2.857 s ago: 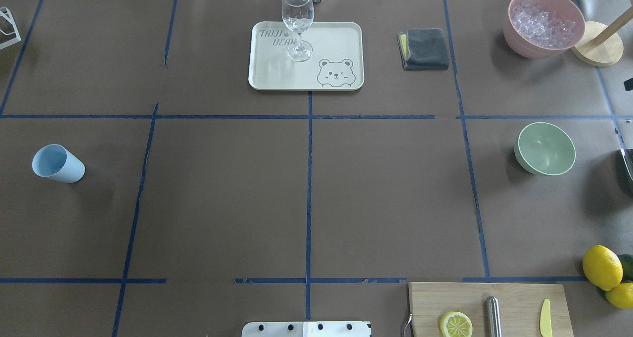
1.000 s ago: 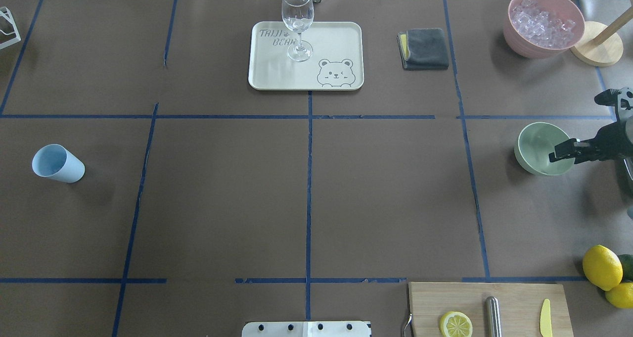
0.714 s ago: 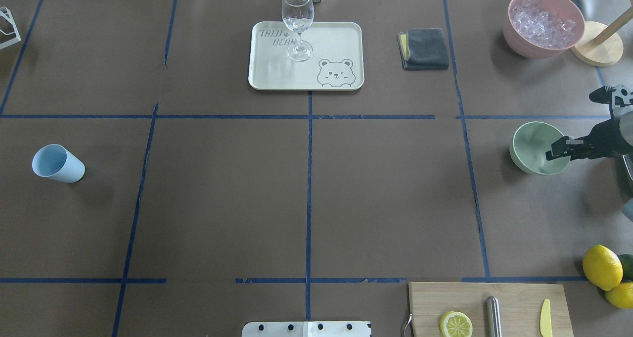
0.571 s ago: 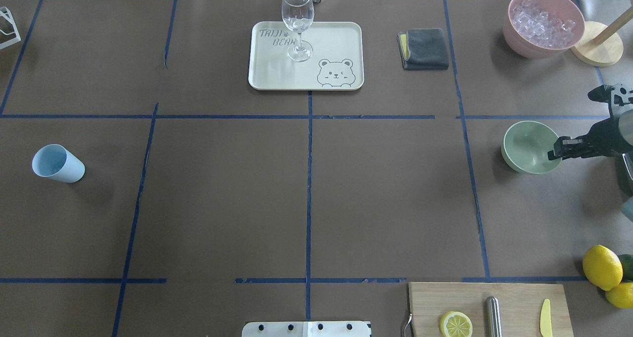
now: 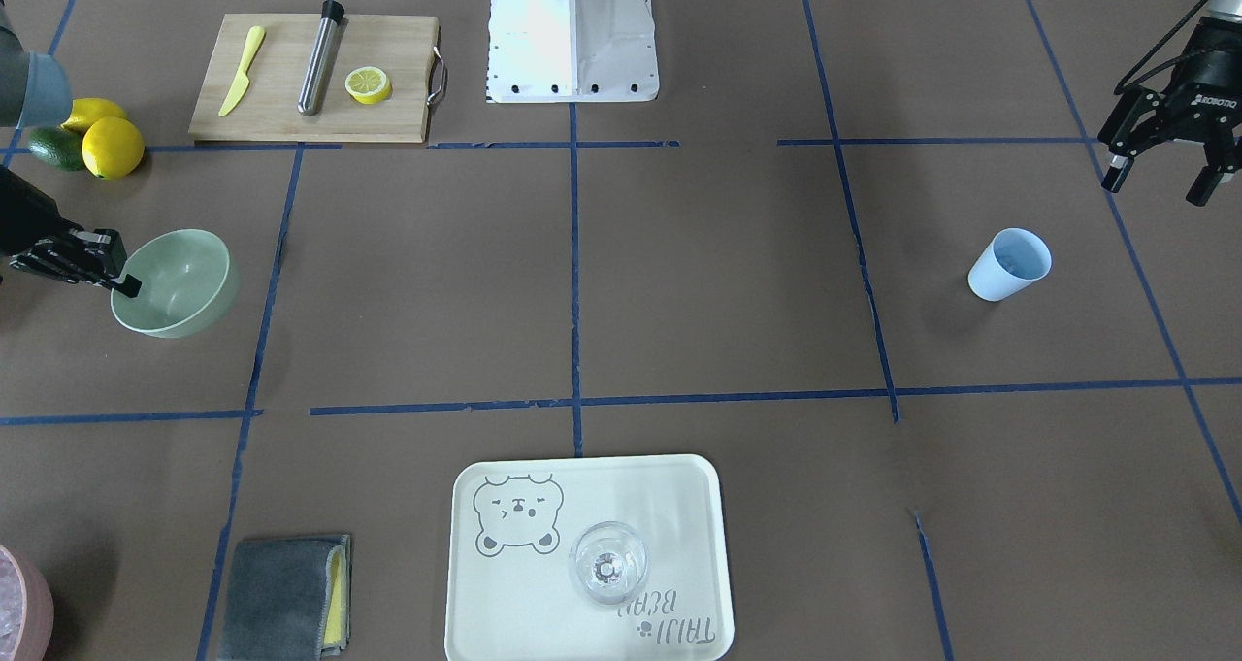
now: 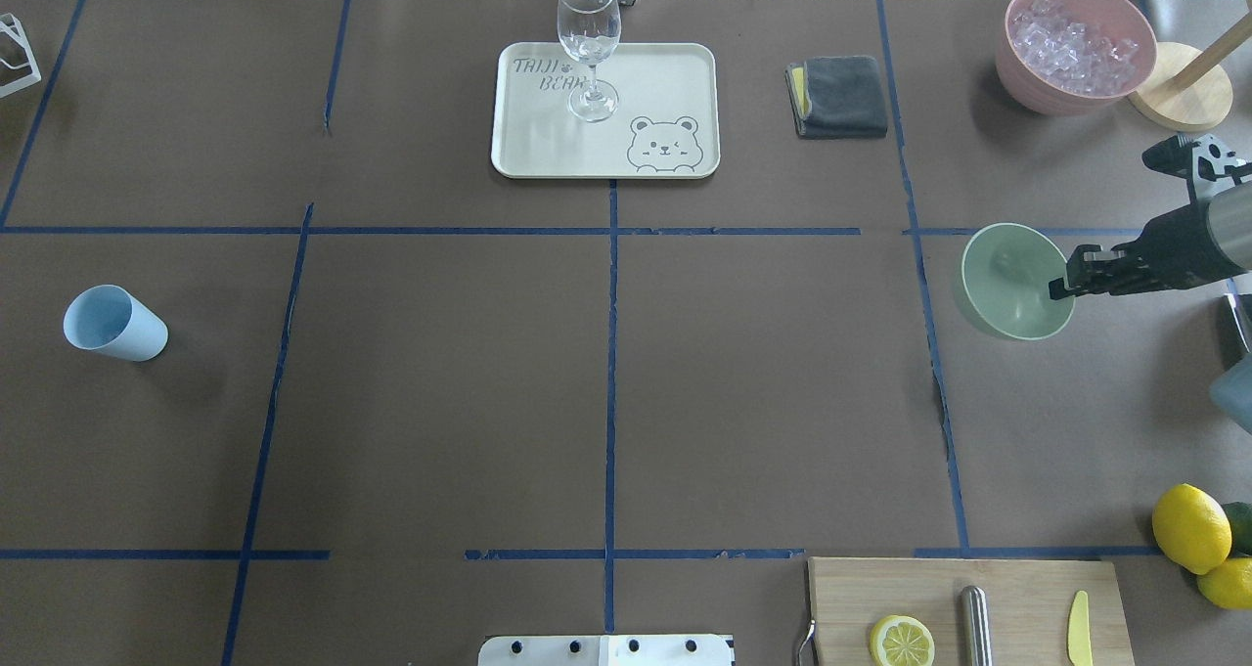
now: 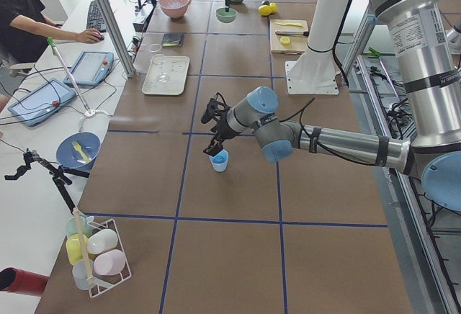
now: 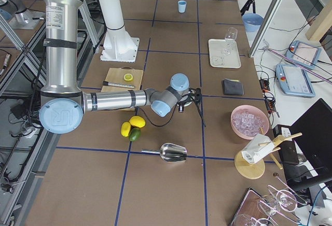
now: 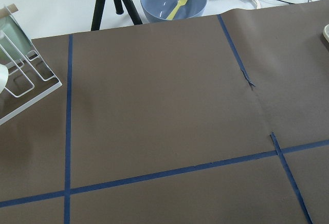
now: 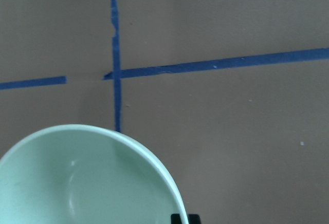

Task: Pour ice into bowl

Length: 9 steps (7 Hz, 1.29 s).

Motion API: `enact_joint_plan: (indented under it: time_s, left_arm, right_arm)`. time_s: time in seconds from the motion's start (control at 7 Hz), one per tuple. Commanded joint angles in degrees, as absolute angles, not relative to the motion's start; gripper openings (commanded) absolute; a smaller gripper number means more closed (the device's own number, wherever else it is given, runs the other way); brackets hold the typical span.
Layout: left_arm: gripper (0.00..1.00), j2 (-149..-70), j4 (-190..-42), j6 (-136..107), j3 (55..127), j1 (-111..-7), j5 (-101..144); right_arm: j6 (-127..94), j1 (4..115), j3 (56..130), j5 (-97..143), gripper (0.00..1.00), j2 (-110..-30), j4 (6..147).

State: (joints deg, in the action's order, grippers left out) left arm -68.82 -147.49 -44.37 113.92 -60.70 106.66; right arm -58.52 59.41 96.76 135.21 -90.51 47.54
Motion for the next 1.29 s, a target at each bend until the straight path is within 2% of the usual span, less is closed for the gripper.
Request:
enact_joint_plan:
  time_s: [0.0, 0.14, 0.43, 0.86, 1.14]
  left_arm:
    - [0.99, -64.17, -153.71, -51.38, 114.17, -51.9, 96.56]
    - [0.99, -62.33, -155.72, -54.72, 114.08, -46.72, 90.41]
    - [0.99, -59.86, -159.42, -56.6, 114.08, -42.9, 83.62]
    - [0.99, -59.68, -158.65, -70.19, 113.21, -24.24, 63.45]
    - [0.99, -61.16, -153.65, -73.56, 109.89, -18.3, 52.17]
  right_arm:
    - [-69.28, 57.59, 98.87, 136.76, 0.0, -83.36, 50.0]
    - [-75.0, 54.09, 99.4, 136.15, 0.0, -79.32, 51.58]
    - [-81.63, 45.49, 101.5, 128.9, 0.0, -73.76, 56.14]
    - [-83.14, 34.05, 104.68, 116.85, 0.0, -55.96, 82.97]
    - [-83.32, 29.81, 102.67, 113.65, 0.0, -51.35, 84.73]
